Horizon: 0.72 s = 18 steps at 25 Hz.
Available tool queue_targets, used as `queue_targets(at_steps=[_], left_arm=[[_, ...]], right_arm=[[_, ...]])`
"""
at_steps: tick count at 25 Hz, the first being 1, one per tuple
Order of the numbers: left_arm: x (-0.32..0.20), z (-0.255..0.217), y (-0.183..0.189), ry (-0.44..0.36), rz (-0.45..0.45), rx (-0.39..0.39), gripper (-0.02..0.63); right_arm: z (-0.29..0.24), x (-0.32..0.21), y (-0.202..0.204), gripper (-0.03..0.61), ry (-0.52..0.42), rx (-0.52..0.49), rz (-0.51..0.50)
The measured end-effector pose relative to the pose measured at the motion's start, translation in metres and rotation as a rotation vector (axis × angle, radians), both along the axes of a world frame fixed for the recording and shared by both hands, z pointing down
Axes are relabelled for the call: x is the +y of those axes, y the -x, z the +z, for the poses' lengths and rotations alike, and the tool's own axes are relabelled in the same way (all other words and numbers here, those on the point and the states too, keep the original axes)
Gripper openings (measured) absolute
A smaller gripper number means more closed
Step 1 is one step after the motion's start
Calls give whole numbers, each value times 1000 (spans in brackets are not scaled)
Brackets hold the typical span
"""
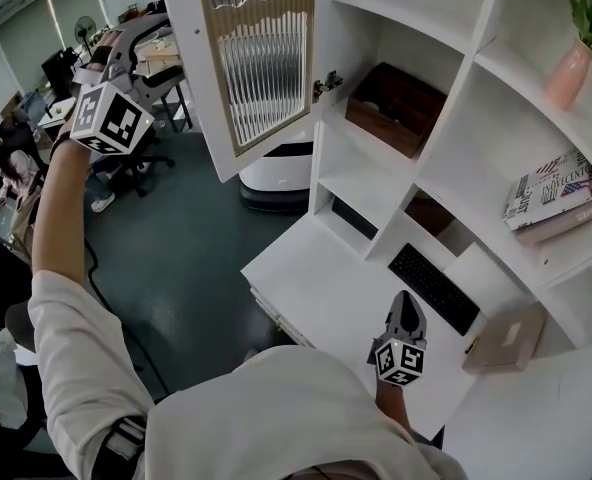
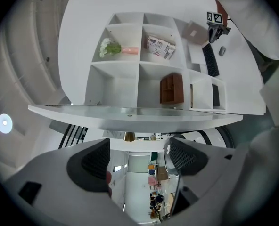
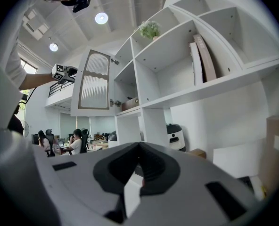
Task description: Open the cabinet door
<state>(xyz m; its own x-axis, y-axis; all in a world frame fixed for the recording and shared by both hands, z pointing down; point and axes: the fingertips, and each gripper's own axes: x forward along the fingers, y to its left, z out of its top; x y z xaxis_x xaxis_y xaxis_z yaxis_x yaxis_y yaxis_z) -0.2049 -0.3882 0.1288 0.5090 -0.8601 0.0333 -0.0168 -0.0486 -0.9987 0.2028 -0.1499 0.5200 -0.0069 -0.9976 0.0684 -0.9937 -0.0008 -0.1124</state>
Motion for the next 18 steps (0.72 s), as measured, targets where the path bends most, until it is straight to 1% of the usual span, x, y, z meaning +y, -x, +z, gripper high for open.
queue_targets(at_steps=[8, 14, 16, 18], left_arm=[[22, -8, 13, -5, -4, 36, 380], [44, -9, 27, 18, -17, 78, 380], [52, -9, 32, 55, -11, 144, 380], [61, -11, 36, 102, 10, 248, 380]], right_arm=[[-2, 3, 7, 3, -4, 4, -22], [-5, 1, 16, 3, -14, 6, -55], [-6, 1, 18, 3, -17, 7, -64], [-7, 1, 21, 3, -20, 8, -73]])
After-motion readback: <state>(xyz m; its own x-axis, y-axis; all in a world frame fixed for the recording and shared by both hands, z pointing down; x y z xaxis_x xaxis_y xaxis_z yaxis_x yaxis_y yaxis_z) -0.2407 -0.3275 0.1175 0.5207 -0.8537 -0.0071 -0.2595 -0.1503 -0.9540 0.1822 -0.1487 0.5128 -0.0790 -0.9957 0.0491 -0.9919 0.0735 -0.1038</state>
